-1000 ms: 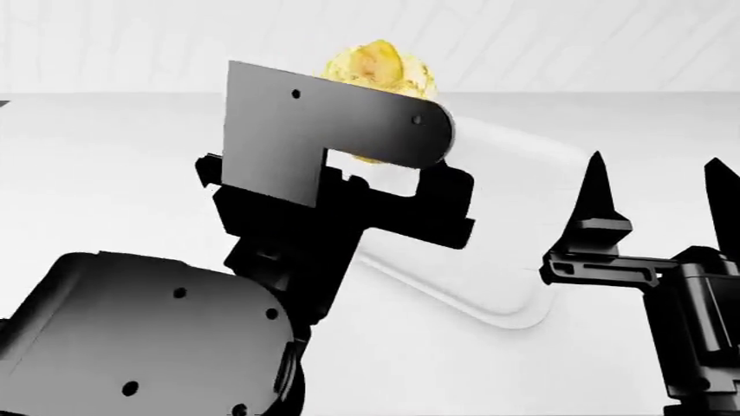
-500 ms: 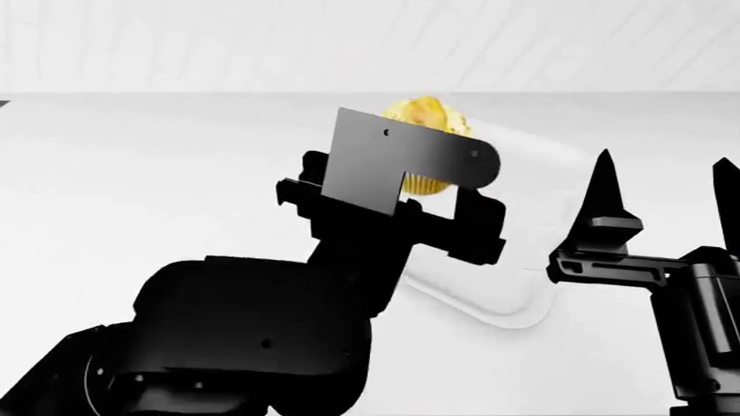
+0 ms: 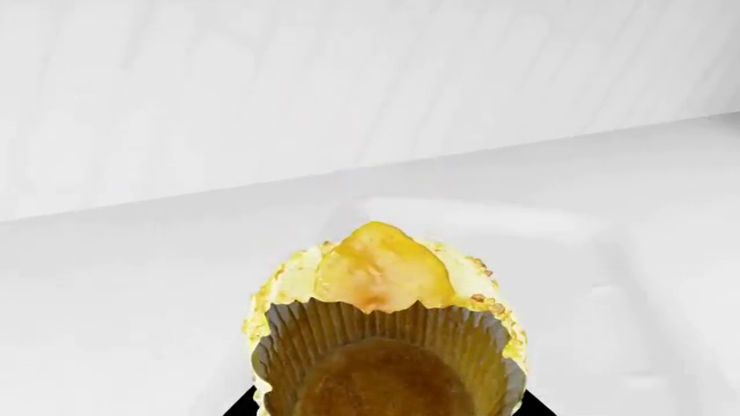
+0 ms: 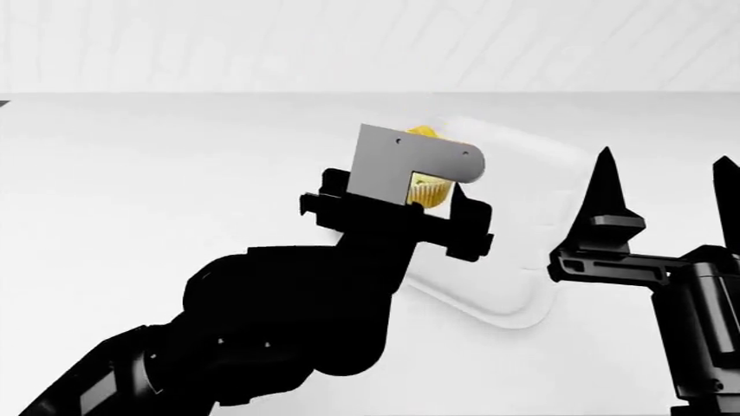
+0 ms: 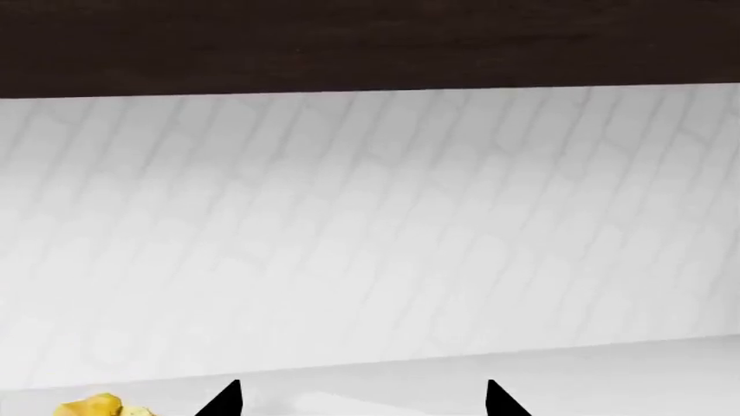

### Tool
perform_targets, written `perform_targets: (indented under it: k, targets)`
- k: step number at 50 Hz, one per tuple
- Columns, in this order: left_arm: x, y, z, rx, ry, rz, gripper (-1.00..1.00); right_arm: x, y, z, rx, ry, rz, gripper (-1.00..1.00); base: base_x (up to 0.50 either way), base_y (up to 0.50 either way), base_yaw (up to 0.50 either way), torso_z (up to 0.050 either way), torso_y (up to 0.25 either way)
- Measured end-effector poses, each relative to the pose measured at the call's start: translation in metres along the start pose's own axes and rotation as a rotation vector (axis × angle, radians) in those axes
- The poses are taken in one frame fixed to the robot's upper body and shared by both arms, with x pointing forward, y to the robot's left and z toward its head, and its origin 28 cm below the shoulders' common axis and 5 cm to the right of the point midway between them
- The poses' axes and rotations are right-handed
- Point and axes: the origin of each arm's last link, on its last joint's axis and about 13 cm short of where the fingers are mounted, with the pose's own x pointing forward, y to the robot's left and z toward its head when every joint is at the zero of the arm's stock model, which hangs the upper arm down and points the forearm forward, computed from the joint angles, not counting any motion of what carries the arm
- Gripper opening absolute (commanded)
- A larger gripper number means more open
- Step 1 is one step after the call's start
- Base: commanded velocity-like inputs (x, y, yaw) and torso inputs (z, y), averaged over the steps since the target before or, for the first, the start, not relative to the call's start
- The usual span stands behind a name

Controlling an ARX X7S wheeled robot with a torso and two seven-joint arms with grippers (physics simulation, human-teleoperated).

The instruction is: Pick up the bowl with donut and place it on the tray. Pick up the cupcake and place it on the tray.

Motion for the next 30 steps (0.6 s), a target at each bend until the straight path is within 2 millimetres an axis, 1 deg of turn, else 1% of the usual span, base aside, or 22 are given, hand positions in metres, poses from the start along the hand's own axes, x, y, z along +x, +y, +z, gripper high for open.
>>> perform_targets:
  k: [7, 17, 30]
  targets:
    - [0.007, 0.002, -0.011, -0.001, 0.037, 0.005, -1.00, 0.000, 0.000, 0.000, 0.001, 0.001, 0.002, 1.00, 0.00, 0.00, 0.00, 0.000, 0.000]
    - [0.011, 0.001, -0.025, -0.016, 0.078, -0.015, -1.00, 0.000, 0.001, -0.001, 0.008, 0.001, 0.007, 1.00, 0.00, 0.00, 0.00, 0.000, 0.001]
    - [0.015, -0.005, -0.034, -0.061, 0.098, -0.075, -1.00, 0.000, 0.002, 0.000, 0.017, -0.002, 0.011, 1.00, 0.00, 0.00, 0.00, 0.000, 0.000]
